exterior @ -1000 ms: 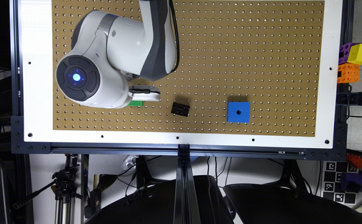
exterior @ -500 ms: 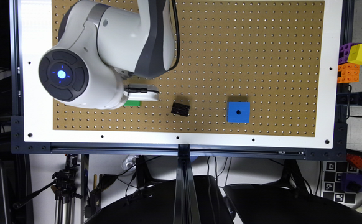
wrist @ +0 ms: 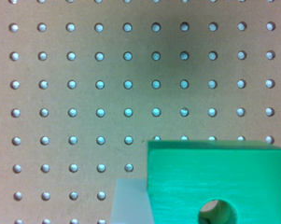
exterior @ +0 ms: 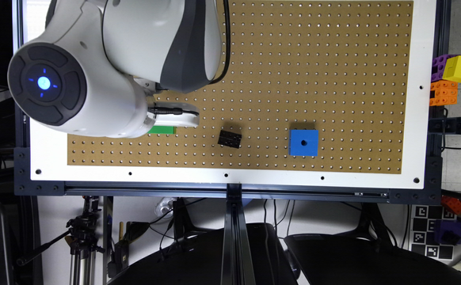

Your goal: Pick up green block.

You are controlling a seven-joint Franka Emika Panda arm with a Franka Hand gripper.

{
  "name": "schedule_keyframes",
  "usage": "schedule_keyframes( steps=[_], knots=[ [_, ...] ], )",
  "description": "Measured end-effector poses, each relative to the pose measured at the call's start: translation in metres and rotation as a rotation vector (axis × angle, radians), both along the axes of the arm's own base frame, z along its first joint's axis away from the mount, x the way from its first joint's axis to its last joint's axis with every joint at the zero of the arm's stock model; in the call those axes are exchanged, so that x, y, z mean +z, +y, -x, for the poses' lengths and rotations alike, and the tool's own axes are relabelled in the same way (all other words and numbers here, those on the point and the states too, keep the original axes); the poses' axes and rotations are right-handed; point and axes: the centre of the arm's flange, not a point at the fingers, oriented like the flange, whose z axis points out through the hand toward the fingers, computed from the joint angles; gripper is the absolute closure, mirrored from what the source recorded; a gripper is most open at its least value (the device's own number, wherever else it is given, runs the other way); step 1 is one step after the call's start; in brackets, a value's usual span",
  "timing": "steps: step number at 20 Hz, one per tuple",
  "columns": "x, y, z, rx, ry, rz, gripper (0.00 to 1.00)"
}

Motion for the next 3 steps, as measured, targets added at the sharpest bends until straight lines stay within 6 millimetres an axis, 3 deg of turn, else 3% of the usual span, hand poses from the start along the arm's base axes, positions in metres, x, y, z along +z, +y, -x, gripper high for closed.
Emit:
schedule_keyframes(
  steps=[3],
  knots=[
    [0.0054, 0.0001, 0.0005, 0.0, -0.001, 0.0, 1.0]
  ],
)
